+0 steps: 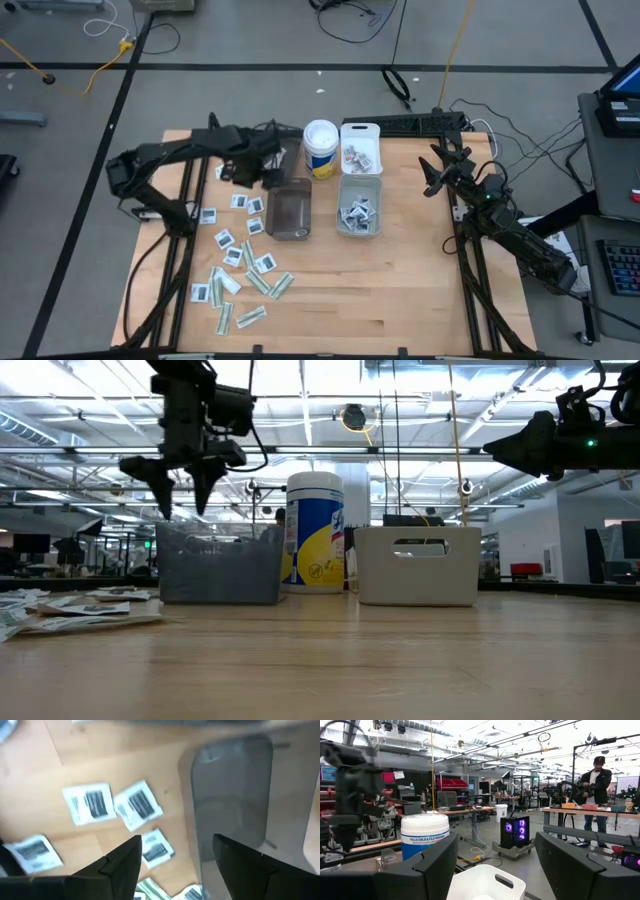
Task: Pick & Place First Aid Supplies
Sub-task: Put the bandage pack into the top black bin
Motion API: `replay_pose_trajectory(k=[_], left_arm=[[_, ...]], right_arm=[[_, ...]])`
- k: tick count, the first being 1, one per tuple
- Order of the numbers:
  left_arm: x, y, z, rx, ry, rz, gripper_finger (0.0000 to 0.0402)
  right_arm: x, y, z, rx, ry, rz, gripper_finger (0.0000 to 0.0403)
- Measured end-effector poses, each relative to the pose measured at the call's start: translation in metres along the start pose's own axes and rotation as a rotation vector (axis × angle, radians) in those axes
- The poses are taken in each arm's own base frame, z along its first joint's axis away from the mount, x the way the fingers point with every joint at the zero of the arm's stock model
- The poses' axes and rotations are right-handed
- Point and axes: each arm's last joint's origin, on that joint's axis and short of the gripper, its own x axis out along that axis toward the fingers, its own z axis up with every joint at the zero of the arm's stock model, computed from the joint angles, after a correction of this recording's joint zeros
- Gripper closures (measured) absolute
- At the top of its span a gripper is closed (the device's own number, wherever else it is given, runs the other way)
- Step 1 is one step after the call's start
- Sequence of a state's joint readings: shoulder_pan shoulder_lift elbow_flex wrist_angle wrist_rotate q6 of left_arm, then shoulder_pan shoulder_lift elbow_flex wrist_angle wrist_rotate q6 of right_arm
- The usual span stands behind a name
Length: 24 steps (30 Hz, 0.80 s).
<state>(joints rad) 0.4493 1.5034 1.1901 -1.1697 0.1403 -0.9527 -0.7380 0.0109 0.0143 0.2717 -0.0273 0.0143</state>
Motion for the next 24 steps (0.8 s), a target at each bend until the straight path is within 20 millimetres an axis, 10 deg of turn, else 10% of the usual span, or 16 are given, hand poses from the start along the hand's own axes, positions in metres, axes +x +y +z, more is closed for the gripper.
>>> replay_pose_trajectory(k=[24], left_arm=[[0.033,0.008,-0.145,-0.084,0.106,0.104,0.0151]], right_arm=[[0.000,0.000,0.000,0.000,0.000,0.000,0.0140]])
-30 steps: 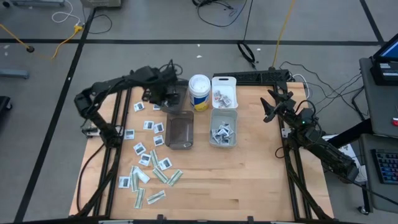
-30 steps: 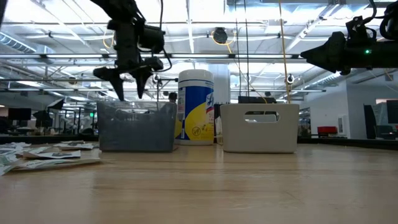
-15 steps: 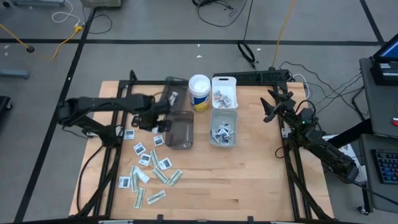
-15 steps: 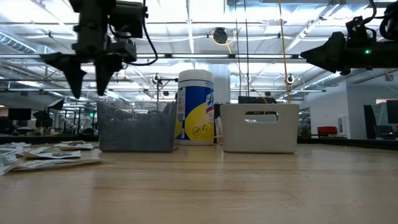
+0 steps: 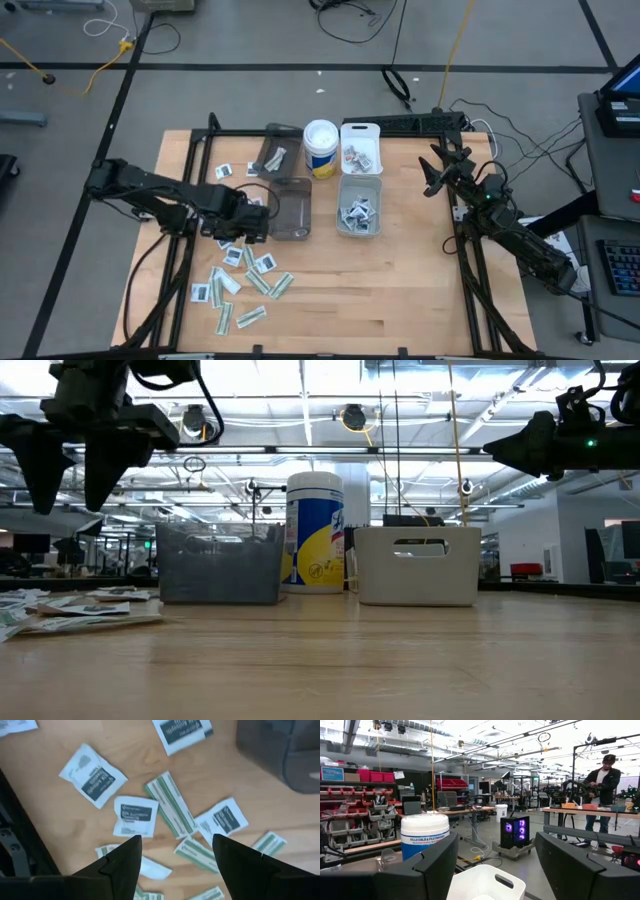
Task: Pick & Place First Aid Supplies
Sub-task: Put the bandage pack into the top black bin
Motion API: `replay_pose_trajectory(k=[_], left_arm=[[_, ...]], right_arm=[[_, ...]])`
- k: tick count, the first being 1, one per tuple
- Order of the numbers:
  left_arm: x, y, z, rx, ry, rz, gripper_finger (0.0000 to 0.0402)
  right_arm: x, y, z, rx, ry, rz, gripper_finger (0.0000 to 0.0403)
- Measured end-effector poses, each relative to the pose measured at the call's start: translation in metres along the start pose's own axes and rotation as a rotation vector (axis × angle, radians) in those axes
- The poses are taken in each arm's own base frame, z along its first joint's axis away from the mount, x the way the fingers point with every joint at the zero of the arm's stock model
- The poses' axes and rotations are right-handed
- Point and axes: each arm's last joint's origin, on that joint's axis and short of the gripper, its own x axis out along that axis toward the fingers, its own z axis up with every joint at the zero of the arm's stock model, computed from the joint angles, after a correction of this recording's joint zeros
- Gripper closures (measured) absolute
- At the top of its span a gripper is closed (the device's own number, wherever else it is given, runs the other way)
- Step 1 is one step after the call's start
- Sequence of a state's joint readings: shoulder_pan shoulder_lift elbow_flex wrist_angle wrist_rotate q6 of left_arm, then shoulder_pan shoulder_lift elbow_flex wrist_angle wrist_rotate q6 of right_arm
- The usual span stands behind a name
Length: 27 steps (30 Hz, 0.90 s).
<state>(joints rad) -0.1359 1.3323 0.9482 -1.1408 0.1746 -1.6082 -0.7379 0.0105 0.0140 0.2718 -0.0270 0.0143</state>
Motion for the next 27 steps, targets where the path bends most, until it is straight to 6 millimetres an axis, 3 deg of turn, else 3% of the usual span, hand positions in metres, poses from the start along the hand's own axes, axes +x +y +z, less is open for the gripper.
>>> replay_pose_trajectory(k=[13,27], left_arm=[[0.024,-0.016,0.002,-0.012,-0.072,0.052,0.0151],[0.069,-0.007,0.010,-0.015,-0.048,0.046,0.0151]], right_arm=[[0.000,0.000,0.000,0.000,0.000,0.001,0.0140],[0.000,0.000,0.000,0.000,0.000,0.000,0.0140]])
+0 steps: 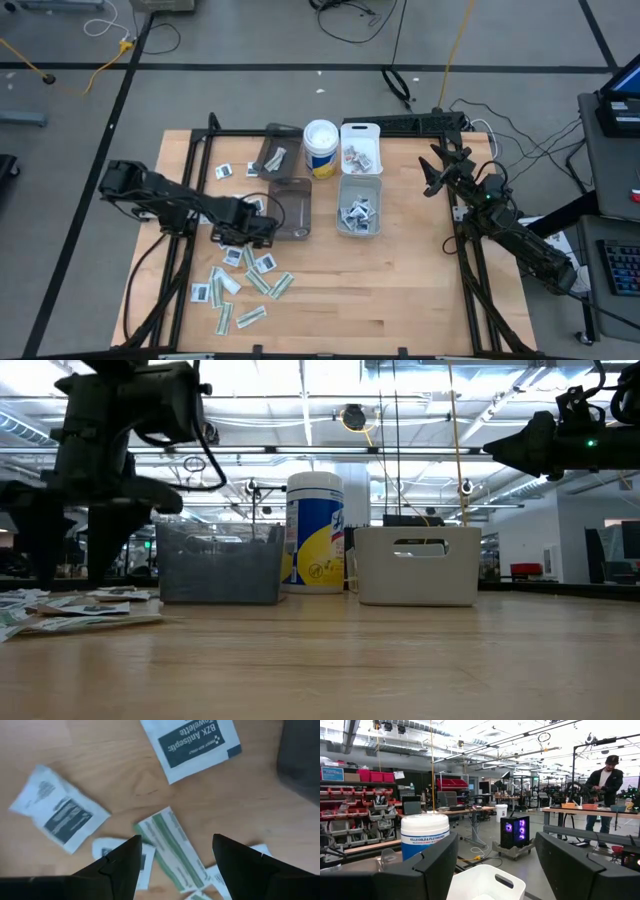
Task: Pick & Place First Aid Supplies
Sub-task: Put the bandage pack into the top black bin
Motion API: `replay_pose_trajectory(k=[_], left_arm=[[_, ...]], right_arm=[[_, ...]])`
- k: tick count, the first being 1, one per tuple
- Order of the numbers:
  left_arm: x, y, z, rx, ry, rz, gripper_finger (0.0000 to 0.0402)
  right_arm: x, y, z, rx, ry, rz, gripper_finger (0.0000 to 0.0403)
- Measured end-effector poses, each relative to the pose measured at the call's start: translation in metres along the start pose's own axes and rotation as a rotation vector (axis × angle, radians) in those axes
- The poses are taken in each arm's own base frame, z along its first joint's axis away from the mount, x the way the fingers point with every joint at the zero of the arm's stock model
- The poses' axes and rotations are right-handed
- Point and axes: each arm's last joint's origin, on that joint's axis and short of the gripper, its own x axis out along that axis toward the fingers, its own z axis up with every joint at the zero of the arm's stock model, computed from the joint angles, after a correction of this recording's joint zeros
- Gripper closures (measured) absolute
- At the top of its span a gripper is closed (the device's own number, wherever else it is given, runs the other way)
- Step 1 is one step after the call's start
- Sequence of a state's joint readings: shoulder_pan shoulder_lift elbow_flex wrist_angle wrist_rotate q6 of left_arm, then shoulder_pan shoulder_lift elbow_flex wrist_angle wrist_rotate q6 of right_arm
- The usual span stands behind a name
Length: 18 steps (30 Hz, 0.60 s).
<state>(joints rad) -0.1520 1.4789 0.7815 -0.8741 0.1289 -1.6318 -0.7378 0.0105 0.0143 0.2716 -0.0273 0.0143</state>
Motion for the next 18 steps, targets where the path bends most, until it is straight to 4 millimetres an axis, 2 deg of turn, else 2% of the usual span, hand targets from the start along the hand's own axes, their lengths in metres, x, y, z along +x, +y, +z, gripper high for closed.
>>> replay_pose_trajectory(k=[7,12,18], left_arm=[[0.020,-0.006,0.002,0.010,0.020,-0.022,0.0151],[0.022,-0.006,0.002,0.009,0.022,-0.019,0.0154],[0.021,-0.005,0.002,0.009,0.016,-0.020,0.0210]], right_arm=[[0.000,0.000,0.000,0.000,0.001,0.000,0.0140],[0.000,0.000,0.000,0.000,0.001,0.000,0.0140],[0.000,0.000,0.000,0.000,0.000,0.000,0.0140]])
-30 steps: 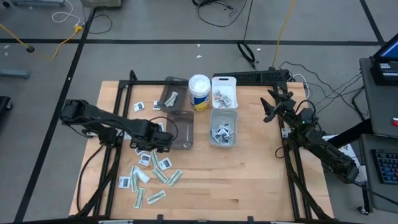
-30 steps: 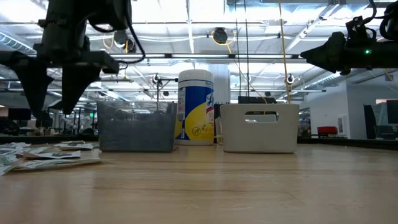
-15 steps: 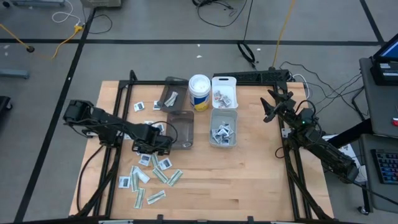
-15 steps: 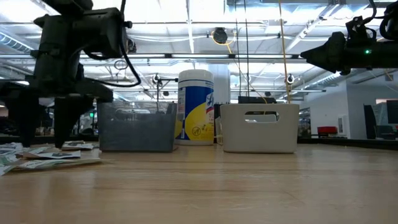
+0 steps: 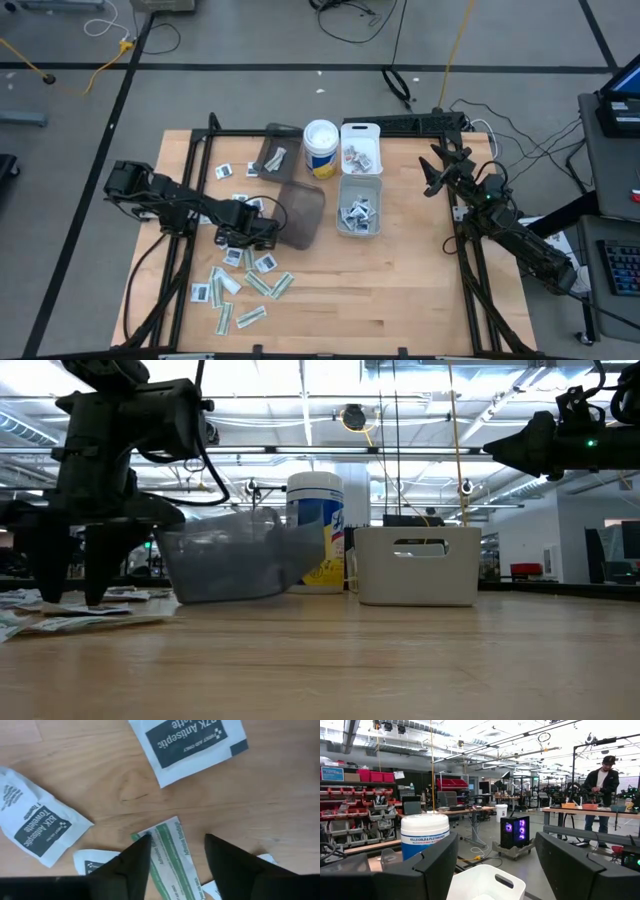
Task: Pick & Place First Aid Supplies
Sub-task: Put the bandage pack into the top black bin
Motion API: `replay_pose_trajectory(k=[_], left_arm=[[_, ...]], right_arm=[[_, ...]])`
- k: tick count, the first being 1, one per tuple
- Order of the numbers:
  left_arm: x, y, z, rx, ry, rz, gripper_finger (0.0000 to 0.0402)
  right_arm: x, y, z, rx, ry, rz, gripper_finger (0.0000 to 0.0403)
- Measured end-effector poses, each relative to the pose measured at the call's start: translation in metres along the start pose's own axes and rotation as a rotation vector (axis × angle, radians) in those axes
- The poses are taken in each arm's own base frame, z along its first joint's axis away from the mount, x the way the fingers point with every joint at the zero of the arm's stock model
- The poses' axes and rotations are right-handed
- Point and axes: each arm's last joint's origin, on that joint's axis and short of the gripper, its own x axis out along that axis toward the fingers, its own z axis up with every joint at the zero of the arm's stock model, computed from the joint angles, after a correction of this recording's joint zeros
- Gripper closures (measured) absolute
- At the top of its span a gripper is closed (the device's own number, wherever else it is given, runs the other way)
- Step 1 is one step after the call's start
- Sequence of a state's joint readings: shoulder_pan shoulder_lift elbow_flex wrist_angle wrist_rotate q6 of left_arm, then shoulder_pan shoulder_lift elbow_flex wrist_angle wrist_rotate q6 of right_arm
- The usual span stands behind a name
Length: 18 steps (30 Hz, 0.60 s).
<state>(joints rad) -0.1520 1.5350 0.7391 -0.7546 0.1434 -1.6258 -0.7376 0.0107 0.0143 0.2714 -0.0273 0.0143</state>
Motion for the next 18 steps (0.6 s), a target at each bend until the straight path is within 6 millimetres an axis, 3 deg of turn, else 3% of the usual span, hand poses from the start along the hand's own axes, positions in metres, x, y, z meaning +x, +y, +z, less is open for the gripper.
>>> replay_pose_trajectory(k=[13,18], left_arm=[[0.0004,0.0006,0.0002,0.034,-0.003,0.006,0.0382],[0.0000,0.0003,0.0015,0.028,0.021,0.006,0.0390]], right_arm=[[0.0000,0.0000,0.0000,0.000,0.000,0.000,0.0140],[0.0000,0.0000,-0.0001,0.000,0.001,0.000,0.0140]])
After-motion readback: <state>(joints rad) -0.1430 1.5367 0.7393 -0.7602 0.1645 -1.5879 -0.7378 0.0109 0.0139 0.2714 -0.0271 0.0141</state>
